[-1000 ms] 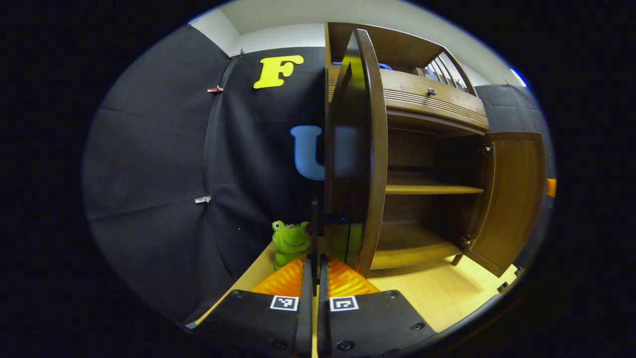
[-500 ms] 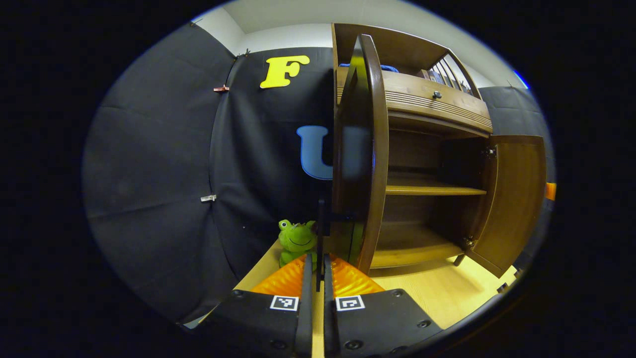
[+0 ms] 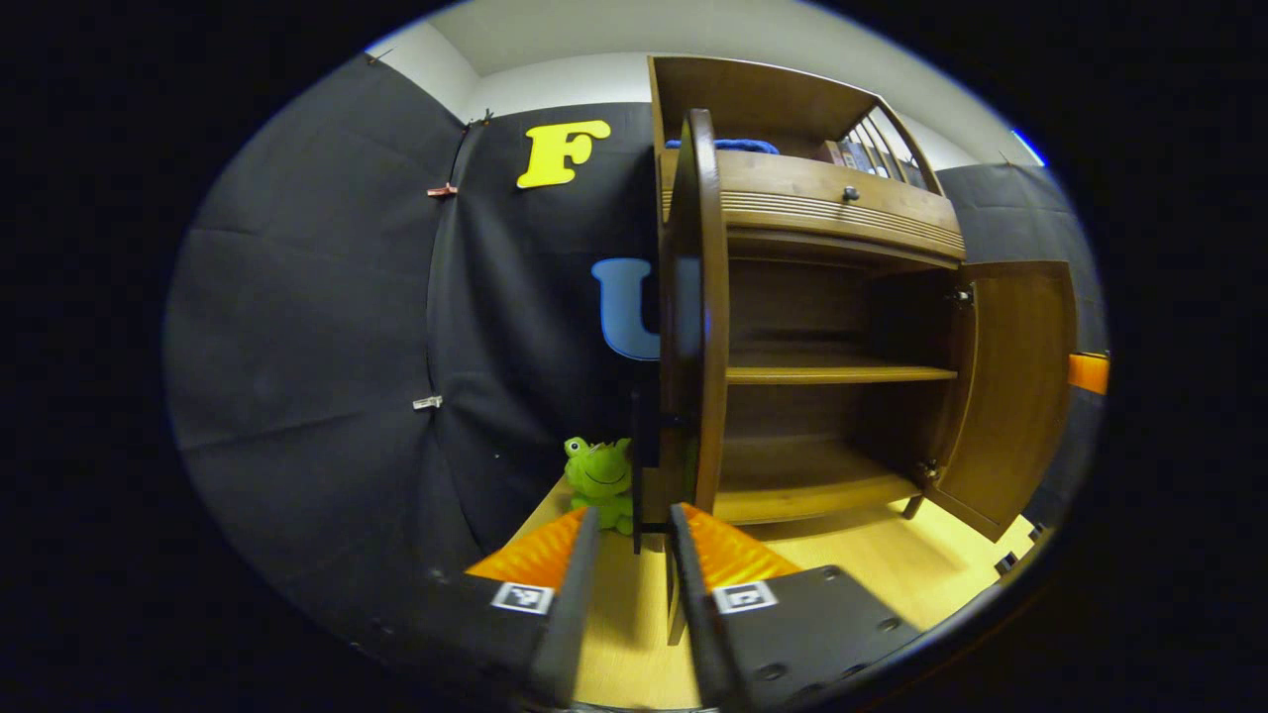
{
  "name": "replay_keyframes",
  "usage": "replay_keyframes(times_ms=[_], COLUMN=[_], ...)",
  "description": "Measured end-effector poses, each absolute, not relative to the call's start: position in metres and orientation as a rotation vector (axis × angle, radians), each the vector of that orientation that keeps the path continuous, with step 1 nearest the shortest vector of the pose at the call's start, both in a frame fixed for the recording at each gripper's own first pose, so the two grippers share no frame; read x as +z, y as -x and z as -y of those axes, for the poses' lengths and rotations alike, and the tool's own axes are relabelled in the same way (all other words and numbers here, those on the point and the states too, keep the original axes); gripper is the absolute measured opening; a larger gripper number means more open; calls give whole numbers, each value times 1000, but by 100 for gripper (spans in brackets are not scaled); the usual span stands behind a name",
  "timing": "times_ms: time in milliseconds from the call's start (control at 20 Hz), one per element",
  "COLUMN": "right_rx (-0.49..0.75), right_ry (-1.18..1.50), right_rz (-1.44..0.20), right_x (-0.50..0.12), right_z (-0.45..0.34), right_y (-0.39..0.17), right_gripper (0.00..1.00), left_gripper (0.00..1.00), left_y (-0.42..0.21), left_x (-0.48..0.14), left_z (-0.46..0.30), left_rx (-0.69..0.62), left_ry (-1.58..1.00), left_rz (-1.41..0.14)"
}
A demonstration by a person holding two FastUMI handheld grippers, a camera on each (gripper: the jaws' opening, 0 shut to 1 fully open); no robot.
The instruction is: Open the right door of the double-door shoe cabinet with the right hand, and open the left door with the left hand.
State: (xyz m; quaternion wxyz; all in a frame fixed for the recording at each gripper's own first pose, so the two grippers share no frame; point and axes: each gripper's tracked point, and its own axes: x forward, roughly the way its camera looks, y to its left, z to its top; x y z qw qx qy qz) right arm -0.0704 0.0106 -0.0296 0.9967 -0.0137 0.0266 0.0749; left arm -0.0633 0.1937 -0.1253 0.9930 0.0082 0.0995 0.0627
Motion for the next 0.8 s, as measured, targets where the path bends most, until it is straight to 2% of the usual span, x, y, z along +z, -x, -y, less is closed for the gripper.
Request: replay_keyframes(times_ms=[100,150,200,800], right_rx=[151,150,151,105], right_ry=[18,16,15,4], right_rz=[-53,-56,-58,-34], right_x=[-30,-31,-32,-24], right_z=[-10,-10,-9,12], right_y=[70,70,69,50], right_gripper=[98,98,98,98], left_gripper=[82,99,95,96], left_y=[54,75,75,58], left_x=[-114,-110,-107,-75], left_z=[-193,-187,-180,-72], left_rx=[129,132,126,14], left_ry=[-56,-66,-66,11], left_rz=[-175,-163,-157,-95])
